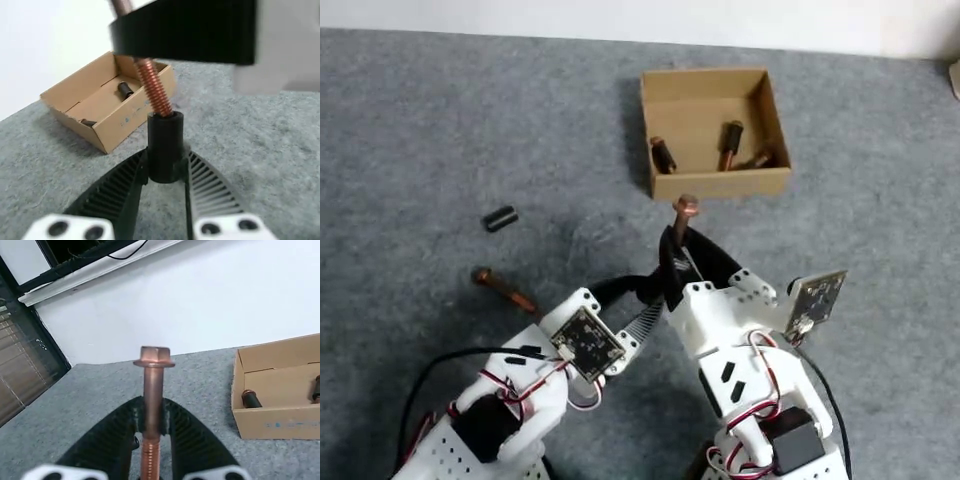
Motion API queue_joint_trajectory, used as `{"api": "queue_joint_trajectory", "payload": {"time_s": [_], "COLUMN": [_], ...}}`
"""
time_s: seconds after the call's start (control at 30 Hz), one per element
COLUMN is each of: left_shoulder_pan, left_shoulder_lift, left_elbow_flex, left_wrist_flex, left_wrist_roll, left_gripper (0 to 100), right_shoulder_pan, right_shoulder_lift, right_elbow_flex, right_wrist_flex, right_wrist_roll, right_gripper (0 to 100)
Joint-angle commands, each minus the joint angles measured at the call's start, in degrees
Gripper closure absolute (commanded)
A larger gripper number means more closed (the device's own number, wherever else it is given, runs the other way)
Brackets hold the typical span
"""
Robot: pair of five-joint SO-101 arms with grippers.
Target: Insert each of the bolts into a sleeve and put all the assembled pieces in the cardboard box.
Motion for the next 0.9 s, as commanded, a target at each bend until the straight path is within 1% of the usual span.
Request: {"api": "queue_joint_trajectory", "payload": {"time_s": [0.0, 0.23, 0.37, 0.53, 0.57, 0.67, 0.73, 0.87], "left_shoulder_pan": [2.68, 1.8, -0.48, -3.21, -3.47, -5.41, -6.64, -7.25], "left_shoulder_lift": [-0.66, -0.66, -0.66, -0.66, -0.66, -0.66, -0.66, -0.66], "left_elbow_flex": [-3.74, -4.7, -7.69, -8.48, -8.48, -8.57, -8.57, -8.57], "left_wrist_flex": [-0.09, 0.0, 3.16, 3.43, 3.34, 3.25, 3.25, 3.25], "left_wrist_roll": [0.18, 0.18, 0.35, 0.35, 0.35, 0.35, 0.44, 0.44], "left_gripper": [100, 100, 100, 100, 100, 100, 100, 100], "right_shoulder_pan": [-0.66, -0.66, -0.75, -4.62, -5.41, -6.99, -7.34, -7.16], "right_shoulder_lift": [-0.57, -0.57, -0.57, -0.57, -0.57, -0.57, -0.57, -0.57], "right_elbow_flex": [-0.4, -0.13, 2.07, 2.42, 2.42, 2.42, 2.42, 2.42], "right_wrist_flex": [-2.07, -1.8, -1.8, -1.8, -1.8, -1.8, -1.8, -1.8], "right_wrist_roll": [0.0, 0.0, 0.0, 0.09, 0.44, 5.71, 7.91, 7.74], "right_gripper": [99.4, 99.4, 99.4, 99.4, 99.4, 99.4, 99.4, 99.4]}}
